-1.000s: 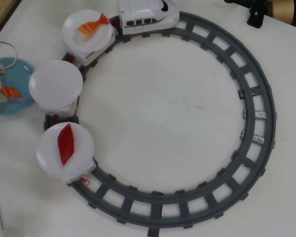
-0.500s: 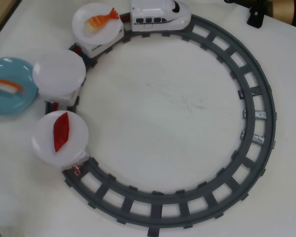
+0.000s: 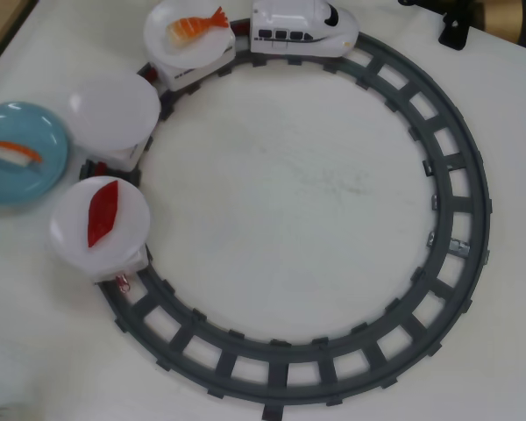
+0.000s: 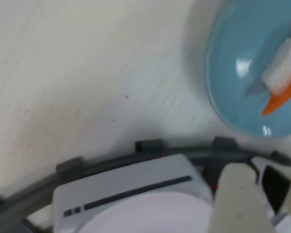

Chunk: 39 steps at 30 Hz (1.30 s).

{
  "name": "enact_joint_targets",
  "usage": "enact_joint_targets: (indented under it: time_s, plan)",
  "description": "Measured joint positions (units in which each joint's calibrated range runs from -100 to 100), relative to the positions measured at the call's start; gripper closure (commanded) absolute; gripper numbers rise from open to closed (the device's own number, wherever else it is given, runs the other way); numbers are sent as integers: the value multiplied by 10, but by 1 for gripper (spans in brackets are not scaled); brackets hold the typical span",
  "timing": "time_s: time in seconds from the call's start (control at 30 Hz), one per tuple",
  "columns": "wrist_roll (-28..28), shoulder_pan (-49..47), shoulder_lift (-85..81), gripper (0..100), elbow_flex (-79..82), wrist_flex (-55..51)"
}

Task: Pick up the sushi from the Shinkansen and put it on the blue dish

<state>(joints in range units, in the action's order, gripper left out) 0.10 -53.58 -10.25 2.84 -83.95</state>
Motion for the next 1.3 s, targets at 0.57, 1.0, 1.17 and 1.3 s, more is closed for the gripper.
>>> enact_joint_targets:
  time_s: [0.57,1.0,1.17,1.3]
  plan:
    - [1,-1,-520,96,615,194]
    - [1,16,-871,96,888,165]
    - [0,14,-872,96,898,165]
    - [0,14,-873,96,898,165]
